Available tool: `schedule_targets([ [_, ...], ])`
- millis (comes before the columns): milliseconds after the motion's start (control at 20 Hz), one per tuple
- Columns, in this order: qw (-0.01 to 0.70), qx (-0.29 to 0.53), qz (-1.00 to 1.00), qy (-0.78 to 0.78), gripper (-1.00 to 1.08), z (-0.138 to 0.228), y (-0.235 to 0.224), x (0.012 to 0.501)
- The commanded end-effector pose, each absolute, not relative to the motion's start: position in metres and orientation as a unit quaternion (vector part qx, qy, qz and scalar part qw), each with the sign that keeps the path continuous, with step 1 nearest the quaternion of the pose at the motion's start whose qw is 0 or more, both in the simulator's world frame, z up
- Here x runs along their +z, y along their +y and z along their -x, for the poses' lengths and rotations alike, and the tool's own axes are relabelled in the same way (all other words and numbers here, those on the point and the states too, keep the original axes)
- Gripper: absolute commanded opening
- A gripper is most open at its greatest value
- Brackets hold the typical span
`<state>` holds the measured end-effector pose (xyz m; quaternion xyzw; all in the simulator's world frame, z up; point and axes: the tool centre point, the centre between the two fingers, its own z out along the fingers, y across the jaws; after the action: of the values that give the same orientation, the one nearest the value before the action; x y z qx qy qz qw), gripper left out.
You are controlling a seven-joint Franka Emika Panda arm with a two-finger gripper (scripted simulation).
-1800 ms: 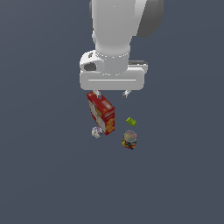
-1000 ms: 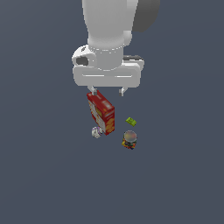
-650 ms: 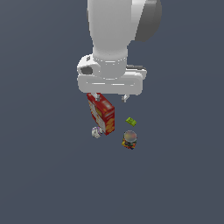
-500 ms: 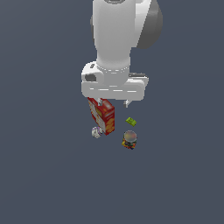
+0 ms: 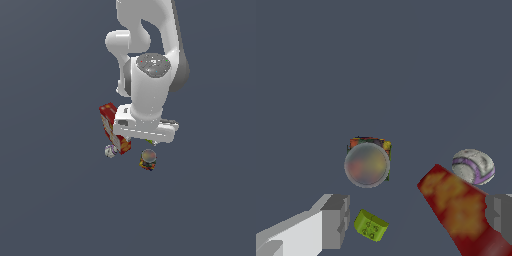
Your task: Pick up a designated object from a clutter of objects.
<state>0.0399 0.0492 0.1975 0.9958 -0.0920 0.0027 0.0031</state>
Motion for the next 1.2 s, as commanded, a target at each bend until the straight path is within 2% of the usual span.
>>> schedule_targets([
  [0,0.003,0.002,-0.995,-0.105,1.0,-0.043,0.062,0.172],
  [400,0.001,0.001,-0.992,-0.129,1.0,-0.043,0.087,0.12],
  [1150,0.0,-0.001,-0.991,-0.134,1.0,-0.041,0.093,0.087],
])
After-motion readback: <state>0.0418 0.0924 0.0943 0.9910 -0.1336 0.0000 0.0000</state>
